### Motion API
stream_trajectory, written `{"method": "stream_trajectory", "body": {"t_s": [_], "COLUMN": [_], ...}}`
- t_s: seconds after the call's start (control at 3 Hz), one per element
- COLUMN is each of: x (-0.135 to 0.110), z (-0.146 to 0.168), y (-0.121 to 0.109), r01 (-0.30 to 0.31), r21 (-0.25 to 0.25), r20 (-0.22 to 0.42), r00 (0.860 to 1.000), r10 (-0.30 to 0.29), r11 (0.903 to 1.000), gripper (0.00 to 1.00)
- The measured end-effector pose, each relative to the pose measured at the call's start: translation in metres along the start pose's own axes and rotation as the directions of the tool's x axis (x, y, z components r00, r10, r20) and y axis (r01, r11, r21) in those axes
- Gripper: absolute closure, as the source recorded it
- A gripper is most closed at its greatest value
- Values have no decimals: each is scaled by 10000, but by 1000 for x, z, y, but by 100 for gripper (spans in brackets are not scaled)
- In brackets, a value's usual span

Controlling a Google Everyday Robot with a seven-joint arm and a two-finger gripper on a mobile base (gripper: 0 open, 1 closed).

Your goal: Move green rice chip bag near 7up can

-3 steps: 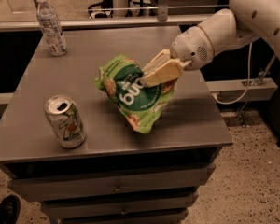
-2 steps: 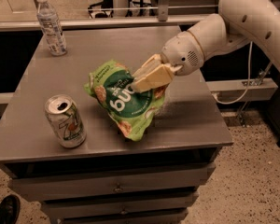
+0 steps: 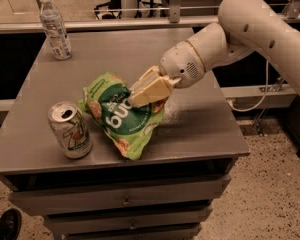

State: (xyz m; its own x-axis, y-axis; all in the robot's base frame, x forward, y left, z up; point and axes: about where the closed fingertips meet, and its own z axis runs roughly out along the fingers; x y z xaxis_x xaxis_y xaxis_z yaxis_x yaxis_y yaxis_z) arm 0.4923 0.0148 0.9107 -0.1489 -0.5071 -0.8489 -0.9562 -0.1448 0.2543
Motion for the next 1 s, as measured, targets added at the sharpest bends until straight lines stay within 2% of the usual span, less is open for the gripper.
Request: {"method": "stream_trajectory", "body": {"t_s": [0.33, 0.67, 1.0], "x": [0, -2, -4], "z": [5, 11, 9], "y": [-1, -3, -8], "r01": [-19, -58, -39], "r21": [-16, -103, 18], "r20": [53, 78, 106], "r00": [10000, 10000, 9999], "r10": [19, 59, 38], "r11": [10000, 9999, 10000], "gripper": [31, 1, 0]}}
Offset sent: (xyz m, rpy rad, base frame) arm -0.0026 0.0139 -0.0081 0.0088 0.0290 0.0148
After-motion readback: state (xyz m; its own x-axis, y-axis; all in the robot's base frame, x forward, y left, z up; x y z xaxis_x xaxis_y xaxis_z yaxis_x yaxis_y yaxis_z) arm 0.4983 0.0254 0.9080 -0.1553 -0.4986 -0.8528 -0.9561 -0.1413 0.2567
